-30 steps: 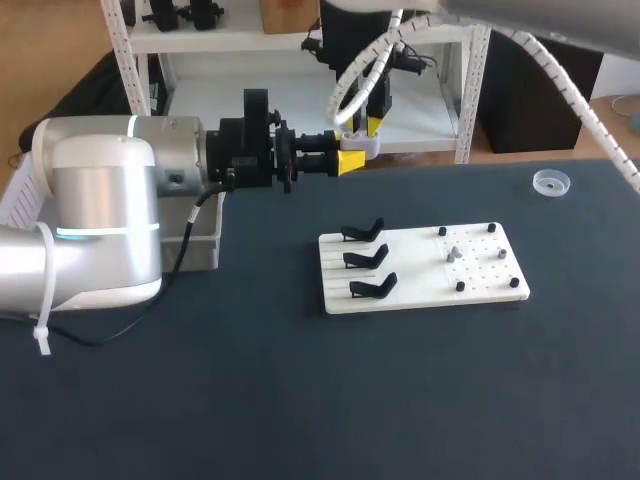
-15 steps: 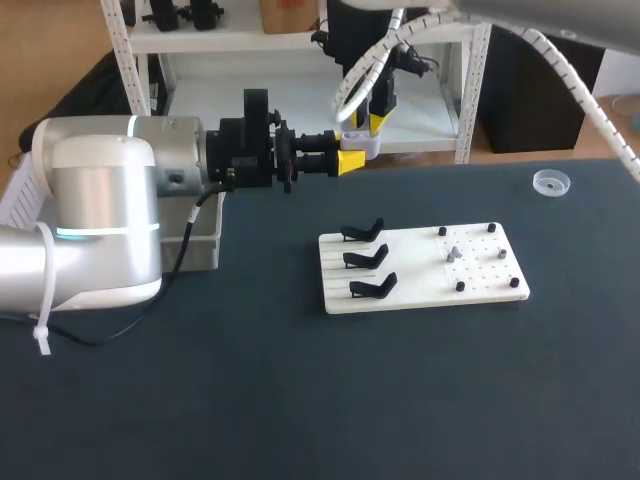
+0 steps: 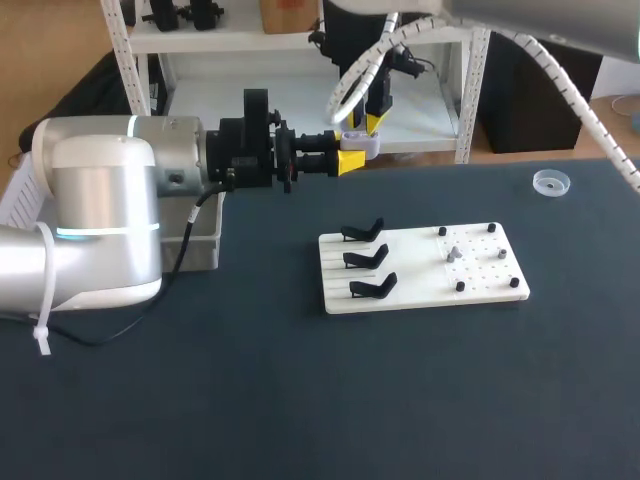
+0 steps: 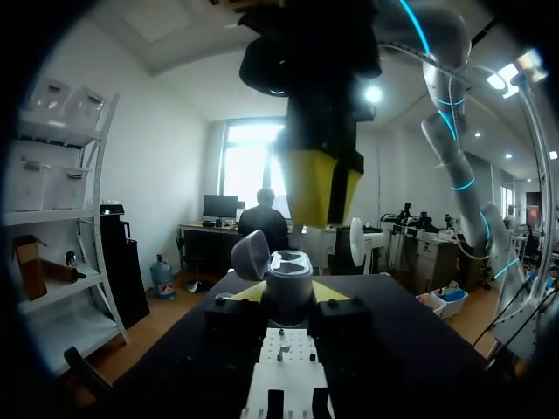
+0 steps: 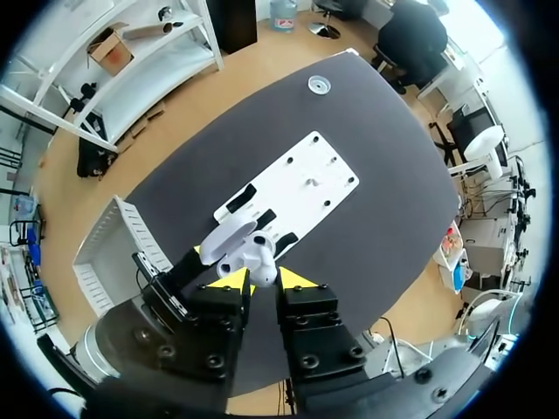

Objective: Pick up each earbud case from the left stands, insert the matching earbuds, close the lid, and place the case in the box.

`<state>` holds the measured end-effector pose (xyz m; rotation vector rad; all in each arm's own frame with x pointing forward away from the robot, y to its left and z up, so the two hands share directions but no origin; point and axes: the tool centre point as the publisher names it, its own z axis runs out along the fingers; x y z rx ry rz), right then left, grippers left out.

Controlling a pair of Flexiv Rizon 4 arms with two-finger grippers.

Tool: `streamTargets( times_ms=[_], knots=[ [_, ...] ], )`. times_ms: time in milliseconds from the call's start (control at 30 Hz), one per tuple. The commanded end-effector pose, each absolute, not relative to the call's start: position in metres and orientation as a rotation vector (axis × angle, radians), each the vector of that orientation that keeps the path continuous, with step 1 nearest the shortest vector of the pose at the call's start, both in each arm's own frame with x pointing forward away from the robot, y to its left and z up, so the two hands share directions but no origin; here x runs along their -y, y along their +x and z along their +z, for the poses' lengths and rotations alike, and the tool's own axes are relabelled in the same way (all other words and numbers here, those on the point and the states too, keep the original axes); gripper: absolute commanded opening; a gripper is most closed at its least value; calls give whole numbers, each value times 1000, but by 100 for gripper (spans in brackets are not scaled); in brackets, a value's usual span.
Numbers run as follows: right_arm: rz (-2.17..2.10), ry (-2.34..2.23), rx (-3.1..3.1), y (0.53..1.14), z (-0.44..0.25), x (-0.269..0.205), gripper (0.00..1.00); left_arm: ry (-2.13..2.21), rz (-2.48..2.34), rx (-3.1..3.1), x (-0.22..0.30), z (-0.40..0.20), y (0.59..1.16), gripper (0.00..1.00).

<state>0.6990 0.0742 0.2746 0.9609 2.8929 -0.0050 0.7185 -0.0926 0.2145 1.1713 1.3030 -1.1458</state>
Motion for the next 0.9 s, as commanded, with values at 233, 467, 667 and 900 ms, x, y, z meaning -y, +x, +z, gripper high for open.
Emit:
streamTargets(
  times_ms=[233, 467, 667, 900],
  knots=[
    [-3, 965, -2899, 701, 272, -76, 0, 1167, -1143, -1302, 93, 214, 717, 0],
    [-6, 969, -2905, 703, 270, -75, 0, 1167, -1143, -1302, 93, 214, 717, 0],
    [-7, 974, -2906, 706, 269, -74, 0, 1167, -1143, -1302, 93, 214, 717, 0],
    [-7, 981, -2914, 707, 264, -73, 0, 1167, -1143, -1302, 93, 214, 717, 0]
  ],
)
